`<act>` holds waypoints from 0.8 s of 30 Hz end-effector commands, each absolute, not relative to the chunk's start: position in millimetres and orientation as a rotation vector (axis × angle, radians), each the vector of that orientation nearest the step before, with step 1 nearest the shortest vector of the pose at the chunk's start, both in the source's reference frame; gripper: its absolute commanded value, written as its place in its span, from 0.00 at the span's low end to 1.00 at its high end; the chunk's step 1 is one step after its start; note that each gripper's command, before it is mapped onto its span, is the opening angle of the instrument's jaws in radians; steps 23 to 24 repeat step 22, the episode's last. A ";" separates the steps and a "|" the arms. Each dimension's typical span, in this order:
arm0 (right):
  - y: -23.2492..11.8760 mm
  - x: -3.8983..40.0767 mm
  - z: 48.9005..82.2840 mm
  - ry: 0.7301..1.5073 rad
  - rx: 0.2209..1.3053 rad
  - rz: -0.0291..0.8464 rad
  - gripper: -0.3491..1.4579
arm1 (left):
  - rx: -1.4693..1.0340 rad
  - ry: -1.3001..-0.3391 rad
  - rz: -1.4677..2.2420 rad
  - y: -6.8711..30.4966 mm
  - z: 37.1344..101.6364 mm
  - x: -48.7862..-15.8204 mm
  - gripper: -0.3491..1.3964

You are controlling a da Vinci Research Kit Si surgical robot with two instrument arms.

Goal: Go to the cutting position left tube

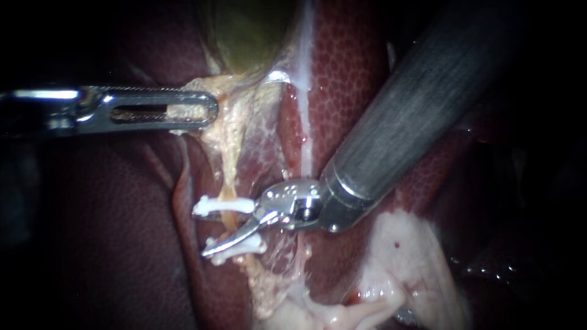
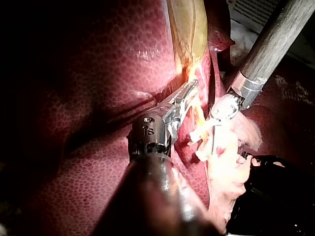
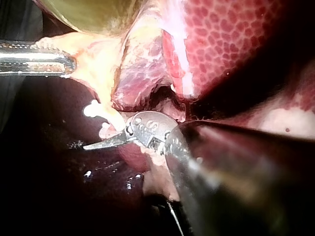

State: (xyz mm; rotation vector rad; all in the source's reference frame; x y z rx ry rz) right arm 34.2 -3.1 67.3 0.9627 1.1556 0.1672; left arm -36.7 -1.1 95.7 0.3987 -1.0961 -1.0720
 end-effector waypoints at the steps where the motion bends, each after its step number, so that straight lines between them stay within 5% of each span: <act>1: -3.1 34.2 67.3 1.158 0.962 0.169 0.82 | 0.399 -1.096 -1.072 -1.1 95.7 -36.8 0.00; 24: -3.2 34.2 67.6 1.155 0.964 0.173 0.82 | 0.398 -1.096 -1.072 -1.2 95.6 -36.7 0.00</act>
